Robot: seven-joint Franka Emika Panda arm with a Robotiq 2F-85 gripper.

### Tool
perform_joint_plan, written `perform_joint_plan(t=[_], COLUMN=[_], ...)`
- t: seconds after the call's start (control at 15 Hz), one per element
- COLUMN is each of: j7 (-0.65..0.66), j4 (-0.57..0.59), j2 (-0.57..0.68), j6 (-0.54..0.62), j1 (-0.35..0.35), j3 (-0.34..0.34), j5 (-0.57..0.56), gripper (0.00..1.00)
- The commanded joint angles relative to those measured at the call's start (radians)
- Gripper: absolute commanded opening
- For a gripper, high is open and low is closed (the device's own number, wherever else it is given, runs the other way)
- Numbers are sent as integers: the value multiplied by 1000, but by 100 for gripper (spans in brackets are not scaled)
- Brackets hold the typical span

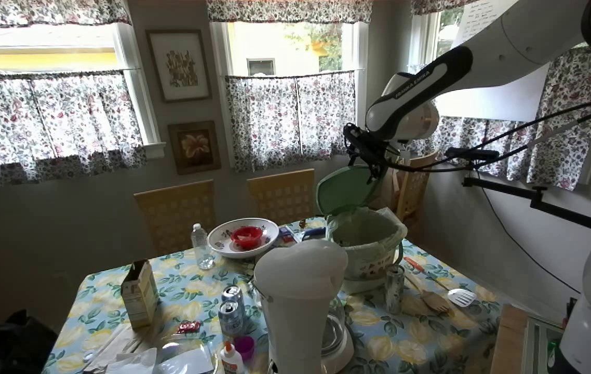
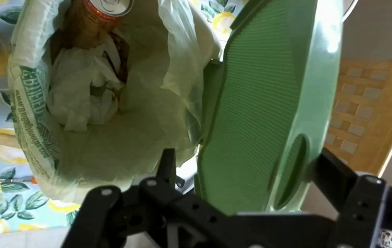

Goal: Put the can in the bin

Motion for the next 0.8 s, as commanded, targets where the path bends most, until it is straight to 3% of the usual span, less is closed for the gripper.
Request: perform_joint_plan(t=[0.0, 0.73], j7=[-2, -60], j4=[42, 31], j2=[25, 5], j6=[-72, -341], j1=[21, 72], j3=[-16, -5], j5=[-13, 20], gripper=[100, 100])
